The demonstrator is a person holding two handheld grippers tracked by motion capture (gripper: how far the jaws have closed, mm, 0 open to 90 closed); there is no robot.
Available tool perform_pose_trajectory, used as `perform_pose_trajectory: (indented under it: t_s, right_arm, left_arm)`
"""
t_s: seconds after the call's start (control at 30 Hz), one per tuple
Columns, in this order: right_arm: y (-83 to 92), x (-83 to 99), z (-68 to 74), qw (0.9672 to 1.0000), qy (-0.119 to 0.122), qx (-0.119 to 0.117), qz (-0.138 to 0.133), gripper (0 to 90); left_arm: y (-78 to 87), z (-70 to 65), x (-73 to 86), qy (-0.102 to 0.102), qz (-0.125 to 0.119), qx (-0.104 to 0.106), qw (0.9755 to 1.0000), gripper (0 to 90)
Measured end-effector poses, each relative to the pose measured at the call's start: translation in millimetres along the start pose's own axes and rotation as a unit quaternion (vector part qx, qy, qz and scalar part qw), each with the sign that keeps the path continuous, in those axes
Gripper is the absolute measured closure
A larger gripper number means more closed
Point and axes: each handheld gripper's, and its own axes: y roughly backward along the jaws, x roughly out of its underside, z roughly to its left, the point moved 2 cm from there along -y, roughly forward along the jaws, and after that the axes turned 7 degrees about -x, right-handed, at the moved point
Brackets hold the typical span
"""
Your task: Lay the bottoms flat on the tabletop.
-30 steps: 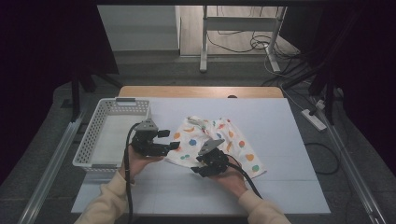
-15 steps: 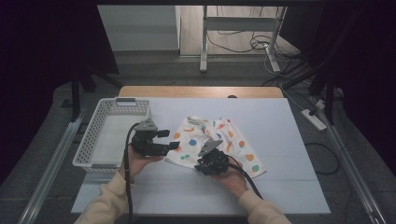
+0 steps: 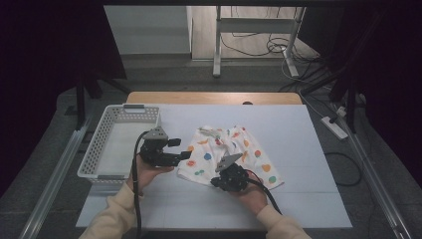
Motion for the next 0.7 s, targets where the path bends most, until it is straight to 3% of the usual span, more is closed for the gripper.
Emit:
perform_pose_trajectory:
  t_s: [0.23,0.33,0.47,0.7]
  right_arm:
    - [8.6,9.6,10.8,0.9999,0.005,-0.015,0.000,86.5]
    - [12.0,13.2,15.1,0.9995,0.004,-0.033,-0.002,89.1]
    - [13.6,15.6,18.8,0.9996,0.017,-0.023,0.005,89.0]
    - [7.0,1.0,19.2,0.9995,0.019,-0.004,-0.026,66.3]
  left_arm:
    - [1.1,-0.6,-0.9,-0.002,0.000,-0.001,1.0000,31.7]
    - [1.0,0.2,-0.5,0.000,-0.001,-0.001,1.0000,31.7]
    - [1.6,0.4,-1.0,-0.001,-0.002,-0.002,1.0000,31.7]
    - [1.3,0.8,-1.7,-0.001,-0.002,-0.005,1.0000,31.5]
